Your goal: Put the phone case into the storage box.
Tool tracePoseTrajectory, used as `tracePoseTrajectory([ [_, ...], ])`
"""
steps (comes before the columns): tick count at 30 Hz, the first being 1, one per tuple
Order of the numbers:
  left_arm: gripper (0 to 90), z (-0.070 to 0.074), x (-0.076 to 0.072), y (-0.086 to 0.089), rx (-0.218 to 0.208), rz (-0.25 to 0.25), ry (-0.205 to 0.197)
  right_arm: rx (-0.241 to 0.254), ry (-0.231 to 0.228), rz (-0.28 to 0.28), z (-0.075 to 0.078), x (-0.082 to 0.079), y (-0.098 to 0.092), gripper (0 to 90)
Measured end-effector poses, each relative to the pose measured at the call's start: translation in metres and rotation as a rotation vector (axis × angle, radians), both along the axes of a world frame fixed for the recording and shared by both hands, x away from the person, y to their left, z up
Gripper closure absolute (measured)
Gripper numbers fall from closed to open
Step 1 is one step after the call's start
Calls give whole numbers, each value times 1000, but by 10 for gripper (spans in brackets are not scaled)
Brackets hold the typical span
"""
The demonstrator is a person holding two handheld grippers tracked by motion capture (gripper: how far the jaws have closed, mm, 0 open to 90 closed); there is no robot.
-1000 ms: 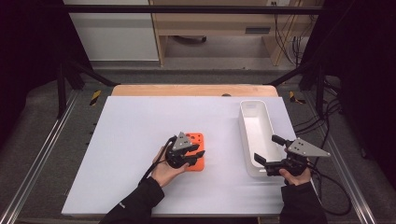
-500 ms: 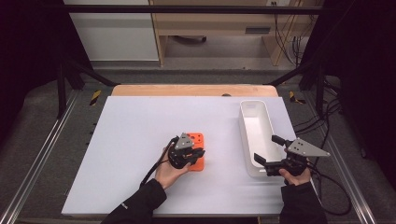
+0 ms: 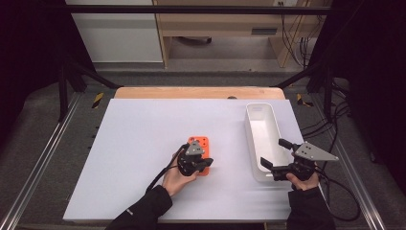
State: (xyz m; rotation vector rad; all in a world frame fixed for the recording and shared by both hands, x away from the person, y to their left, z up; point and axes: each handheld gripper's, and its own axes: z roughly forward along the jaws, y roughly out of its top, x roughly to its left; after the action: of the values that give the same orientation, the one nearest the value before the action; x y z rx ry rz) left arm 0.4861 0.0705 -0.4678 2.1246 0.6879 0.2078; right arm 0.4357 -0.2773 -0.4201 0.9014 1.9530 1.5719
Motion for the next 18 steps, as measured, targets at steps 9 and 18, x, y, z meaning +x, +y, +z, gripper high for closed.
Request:
tracePoseTrajectory([
  [9,900,-4,0,-3,40,-13,19,-1,3,0,0,0,0,6],
  [18,900,-8,-1,-8,70,-30,39,-1,2,1,0,0,0,6],
])
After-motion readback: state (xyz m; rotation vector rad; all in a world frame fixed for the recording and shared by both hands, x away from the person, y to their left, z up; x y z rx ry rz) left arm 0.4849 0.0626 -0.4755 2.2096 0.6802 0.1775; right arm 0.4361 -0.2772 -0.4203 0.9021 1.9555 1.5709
